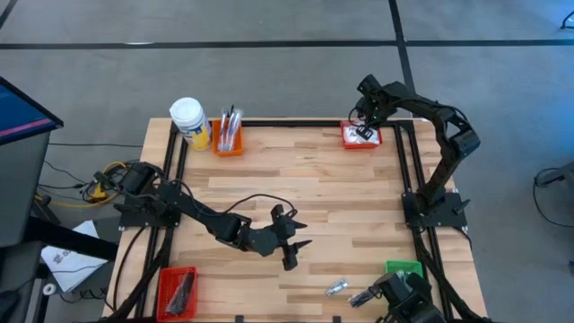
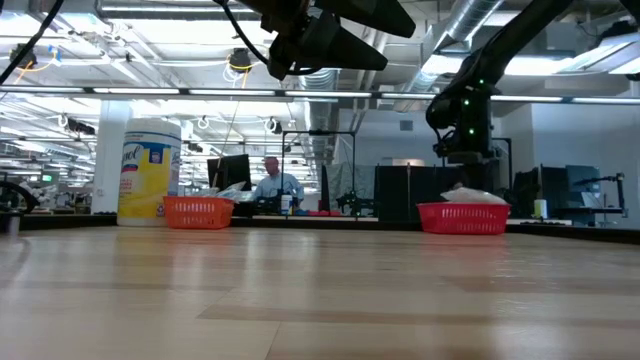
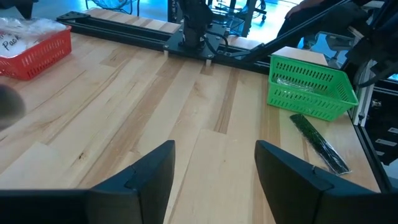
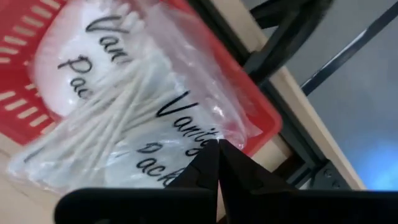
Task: Pick & Place Travel size toiletries
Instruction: Stack the cotton pack on top of the cotton bag in the red bin
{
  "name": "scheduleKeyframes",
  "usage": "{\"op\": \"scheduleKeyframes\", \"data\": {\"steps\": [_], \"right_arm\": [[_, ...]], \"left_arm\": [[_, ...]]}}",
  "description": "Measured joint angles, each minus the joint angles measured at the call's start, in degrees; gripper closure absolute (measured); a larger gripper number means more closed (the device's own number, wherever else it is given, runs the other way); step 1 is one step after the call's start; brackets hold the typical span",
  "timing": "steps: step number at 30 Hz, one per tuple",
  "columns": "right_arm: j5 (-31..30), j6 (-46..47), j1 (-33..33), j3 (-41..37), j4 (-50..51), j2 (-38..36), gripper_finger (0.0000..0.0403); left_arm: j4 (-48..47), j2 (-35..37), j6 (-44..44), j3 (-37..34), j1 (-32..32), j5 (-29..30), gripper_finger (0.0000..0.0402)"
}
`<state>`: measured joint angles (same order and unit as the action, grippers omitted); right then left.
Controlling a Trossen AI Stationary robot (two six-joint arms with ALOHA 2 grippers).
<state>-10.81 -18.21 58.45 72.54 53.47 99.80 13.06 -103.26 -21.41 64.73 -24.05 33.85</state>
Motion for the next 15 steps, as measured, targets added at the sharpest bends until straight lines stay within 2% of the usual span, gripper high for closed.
{"op": "scheduleKeyframes", "data": {"steps": [8, 15], "right_arm": [[0.00, 0.29, 0.02, 1.28, -0.19, -3.93, 0.0403], [3.96, 1.37, -2.42, 1.30, 1.11, -9.66, 0.0403]], "left_arm": [[-0.02, 0.00, 0.07, 0.00, 0.00, 0.00, 0.0189], [-0.02, 0.00, 0.10, 0.00, 0.00, 0.00, 0.0189]]}}
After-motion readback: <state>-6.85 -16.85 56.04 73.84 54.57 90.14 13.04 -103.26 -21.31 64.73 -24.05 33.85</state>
